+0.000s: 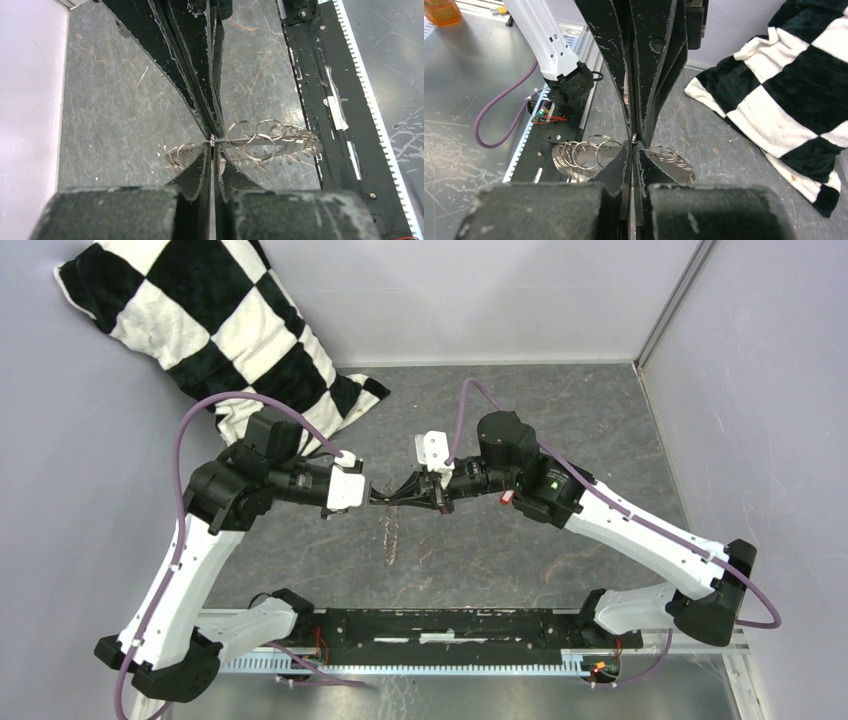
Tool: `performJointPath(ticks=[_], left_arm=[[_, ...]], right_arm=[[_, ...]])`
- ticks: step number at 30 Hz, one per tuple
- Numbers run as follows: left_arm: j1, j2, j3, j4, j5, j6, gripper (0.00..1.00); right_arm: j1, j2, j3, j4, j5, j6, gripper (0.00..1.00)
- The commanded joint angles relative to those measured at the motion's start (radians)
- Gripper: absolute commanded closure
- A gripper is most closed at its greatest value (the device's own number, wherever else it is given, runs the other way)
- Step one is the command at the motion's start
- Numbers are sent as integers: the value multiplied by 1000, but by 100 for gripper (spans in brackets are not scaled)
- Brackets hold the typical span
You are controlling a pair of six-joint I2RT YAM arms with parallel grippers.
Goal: Put the keys on the keyring
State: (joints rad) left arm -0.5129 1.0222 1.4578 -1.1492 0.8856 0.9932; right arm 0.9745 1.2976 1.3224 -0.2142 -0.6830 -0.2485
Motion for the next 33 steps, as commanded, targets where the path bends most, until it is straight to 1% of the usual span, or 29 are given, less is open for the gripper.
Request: performJointPath(ticks=[1, 7, 9, 11, 12, 13, 14, 16, 17, 19, 20, 21, 24, 26, 27, 29, 30, 33], left_arm=[[-7, -14, 23, 23, -32, -17, 98], [-9, -10, 29, -11, -62, 19, 98], [-9, -15, 16, 9, -52, 11, 98], [-9, -39, -25, 54, -24, -3, 98], [-9, -58, -52, 79, -4, -7, 98], [-9, -75, -75, 120, 14, -22, 98], [-9, -89, -91, 145, 36, -23, 98], [-9, -106, -101, 190, 80, -21, 98], [-9, -111, -101, 214, 106, -23, 98], [-8, -121, -95, 270, 164, -40, 98], [-9, -127, -94, 316, 192, -73, 98], [-8, -131, -94, 377, 215, -137, 98], [-8, -135, -101, 643, 262, -423, 98], [-7, -133, -97, 780, 296, -574, 98], [-8, -129, -89, 822, 311, -625, 98], [-9, -116, -65, 868, 356, -681, 98], [-8, -111, -50, 870, 384, -684, 98], [-9, -112, -30, 868, 443, -623, 98]], right_arm=[[9, -2, 55, 6, 37, -25, 99], [9, -11, 50, 27, 35, -12, 99], [9, -17, 39, 65, 29, 15, 91], [9, -40, 15, 120, 22, 35, 88], [9, -61, -2, 162, 26, 52, 83], [9, -83, -28, 199, 46, 69, 75], [9, -115, -62, 250, 80, 85, 67], [5, -186, -134, 328, 142, 92, 57], [4, -224, -168, 358, 192, 92, 54], [0, -292, -227, 401, 296, 88, 52], [-2, -324, -256, 423, 346, 85, 51], [-3, -361, -288, 447, 414, 80, 50], [-5, -442, -382, 504, 558, 59, 50], [-7, -474, -434, 536, 612, 50, 50], [-6, -485, -453, 545, 621, 47, 50], [-8, -498, -479, 556, 632, 49, 50], [-9, -499, -484, 553, 632, 50, 50], [-8, -502, -497, 562, 614, 54, 51]])
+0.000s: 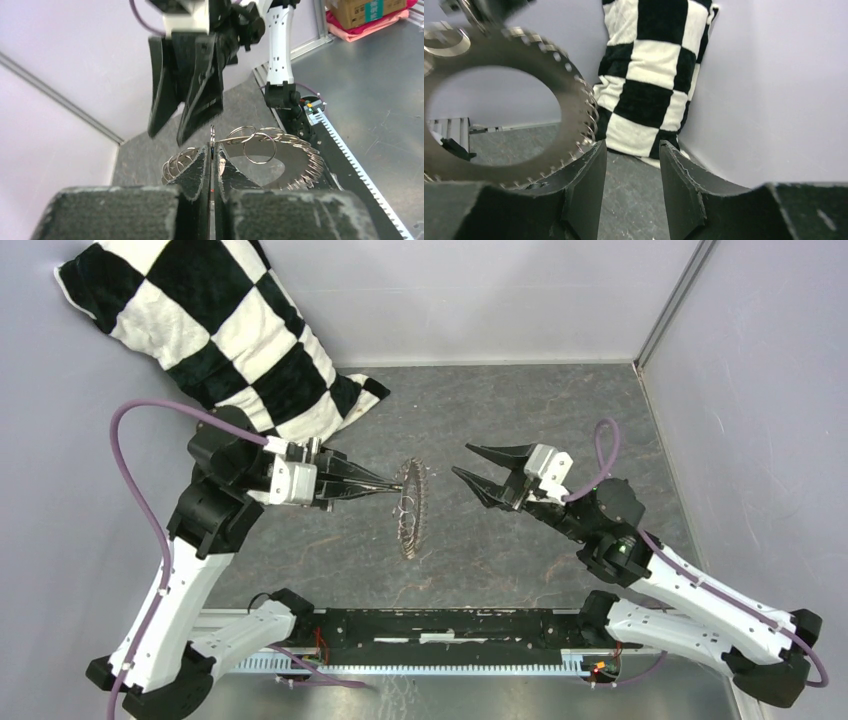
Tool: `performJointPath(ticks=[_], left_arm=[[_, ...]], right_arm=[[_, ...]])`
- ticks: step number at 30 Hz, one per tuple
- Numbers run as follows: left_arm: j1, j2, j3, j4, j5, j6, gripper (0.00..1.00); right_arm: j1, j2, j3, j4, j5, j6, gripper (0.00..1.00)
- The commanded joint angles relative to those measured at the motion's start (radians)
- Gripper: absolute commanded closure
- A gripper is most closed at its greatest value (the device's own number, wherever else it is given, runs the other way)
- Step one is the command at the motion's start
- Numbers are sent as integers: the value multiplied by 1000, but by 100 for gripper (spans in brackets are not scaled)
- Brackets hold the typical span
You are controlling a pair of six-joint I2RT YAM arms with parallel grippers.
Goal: Put the keys on the keyring
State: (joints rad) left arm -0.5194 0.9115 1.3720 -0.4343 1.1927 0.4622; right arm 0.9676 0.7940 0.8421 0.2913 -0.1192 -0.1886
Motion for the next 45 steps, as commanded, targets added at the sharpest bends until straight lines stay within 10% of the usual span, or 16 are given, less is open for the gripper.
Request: performJointPath(ticks=[1, 17, 24, 30, 45], left_arm=[[-2, -2, 63, 153, 148, -73, 98], [-8, -14, 68, 562, 269, -305, 98], [-7, -27, 24, 163, 177, -1, 98], [-7, -39, -60, -224, 61, 395, 98], [-7, -86, -250, -245, -28, 502, 98]], right_arm=[[-3, 2, -18, 59, 49, -4, 51], [-2, 32, -5, 62, 92, 19, 50], [-45, 198, -6, -133, 473, 137, 45], [-299, 270, -323, -85, 489, 456, 39], [-580, 621, -479, 220, 447, 632, 44]])
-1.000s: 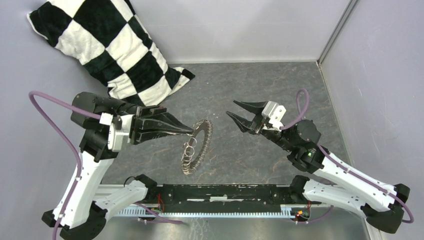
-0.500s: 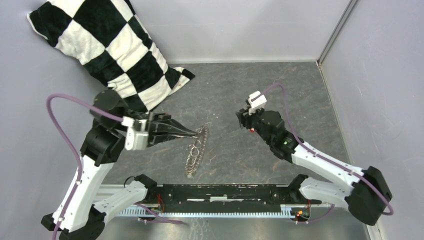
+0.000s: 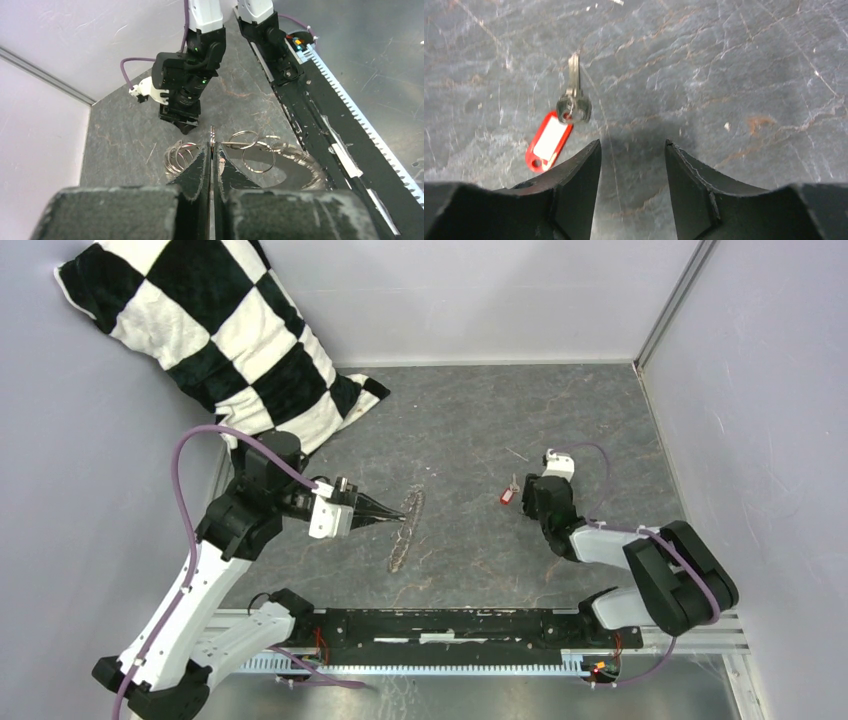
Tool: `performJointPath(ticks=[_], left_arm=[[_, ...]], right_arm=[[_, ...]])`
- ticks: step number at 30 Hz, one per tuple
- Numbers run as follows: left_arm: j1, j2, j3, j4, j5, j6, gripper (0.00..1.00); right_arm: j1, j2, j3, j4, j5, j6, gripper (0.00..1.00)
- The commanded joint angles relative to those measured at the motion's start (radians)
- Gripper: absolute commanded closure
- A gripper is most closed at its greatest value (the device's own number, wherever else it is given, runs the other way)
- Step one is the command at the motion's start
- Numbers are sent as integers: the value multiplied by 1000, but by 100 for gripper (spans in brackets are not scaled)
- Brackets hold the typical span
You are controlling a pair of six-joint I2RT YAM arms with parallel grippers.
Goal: Put the keys on the keyring
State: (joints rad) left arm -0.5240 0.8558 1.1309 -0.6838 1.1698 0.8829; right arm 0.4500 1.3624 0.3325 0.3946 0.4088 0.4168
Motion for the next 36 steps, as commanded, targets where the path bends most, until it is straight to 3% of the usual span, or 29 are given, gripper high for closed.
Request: performJointPath(ticks=[1, 9, 13, 21, 26, 32, 36], left_arm=[[-2, -32, -13, -4, -7, 95, 98], [-2, -56, -39, -30, -26, 131, 98], [-2, -67, -43, -30, -40, 127, 98], [-2, -93, -24, -31, -46, 88, 98], [-2, -99, -22, -31, -47, 82, 98], [-3, -106, -26, -30, -45, 77, 98], [-2, -110, -25, -31, -48, 73, 98]], right_arm=[[-77, 71, 49, 117, -123, 23, 45], [-112, 187, 160, 149, -349, 38, 57], [-111, 277, 244, 112, -442, 57, 55], [-81, 310, 333, -45, -382, -49, 74], [-51, 299, 378, -56, -405, -81, 99], [-12, 268, 468, -27, -526, -113, 97], [-3, 188, 444, -123, -389, -133, 62]])
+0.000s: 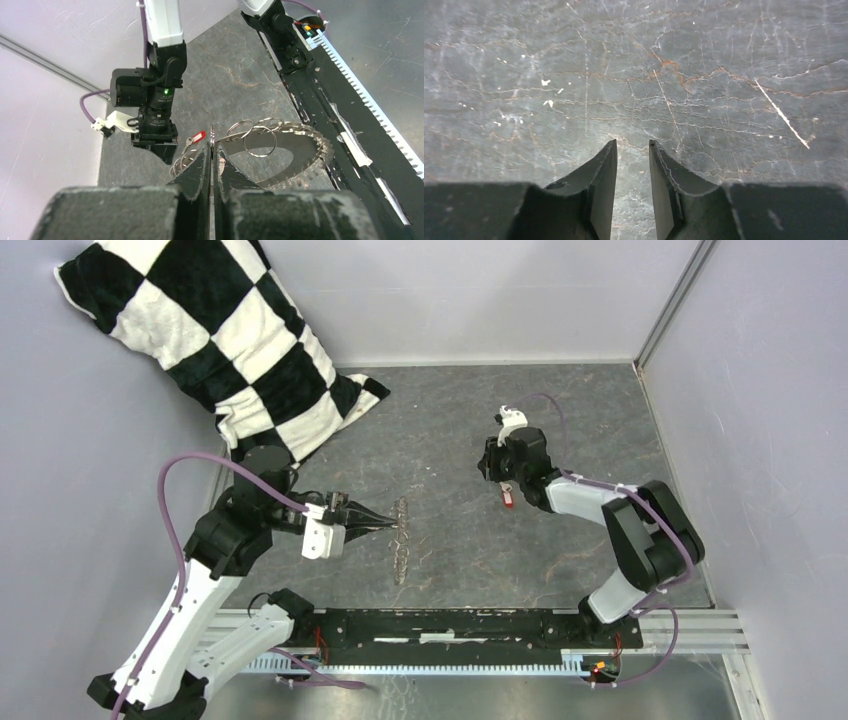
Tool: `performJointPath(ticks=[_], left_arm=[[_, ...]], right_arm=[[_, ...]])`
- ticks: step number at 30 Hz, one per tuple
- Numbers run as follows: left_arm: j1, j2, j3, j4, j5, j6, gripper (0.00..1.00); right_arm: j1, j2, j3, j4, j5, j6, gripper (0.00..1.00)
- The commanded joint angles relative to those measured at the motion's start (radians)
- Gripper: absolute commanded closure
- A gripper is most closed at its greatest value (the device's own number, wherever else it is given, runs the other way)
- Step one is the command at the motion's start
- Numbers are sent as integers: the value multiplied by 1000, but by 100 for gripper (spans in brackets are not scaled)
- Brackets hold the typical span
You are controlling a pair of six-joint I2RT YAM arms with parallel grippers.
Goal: Put the keys on the keyring
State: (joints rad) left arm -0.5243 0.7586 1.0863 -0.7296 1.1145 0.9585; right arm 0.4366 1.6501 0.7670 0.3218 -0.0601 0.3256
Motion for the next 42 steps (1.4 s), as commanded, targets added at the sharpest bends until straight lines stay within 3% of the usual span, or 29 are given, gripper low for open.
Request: performJointPath(ticks=[1, 7, 11, 27, 38, 42], left_arm=[[-2, -17, 18, 15, 8, -2, 98], [-2, -27, 17, 17, 4, -3, 98], [-2, -25, 15, 16, 6, -2, 98], [-2, -13, 35, 17, -4, -7, 98], [-2, -5, 42, 17, -18, 4, 98], [-2, -8, 41, 18, -21, 0, 98]], right_arm=[[10, -130, -19, -72, 126, -43, 60], [15, -262, -209, -107, 257, 15, 47], [48, -283, -283, -69, 282, 56, 44], [80, -86, -137, -30, 292, 7, 47], [87, -34, -101, 35, 124, -13, 50], [87, -21, -61, 12, 128, -45, 50]])
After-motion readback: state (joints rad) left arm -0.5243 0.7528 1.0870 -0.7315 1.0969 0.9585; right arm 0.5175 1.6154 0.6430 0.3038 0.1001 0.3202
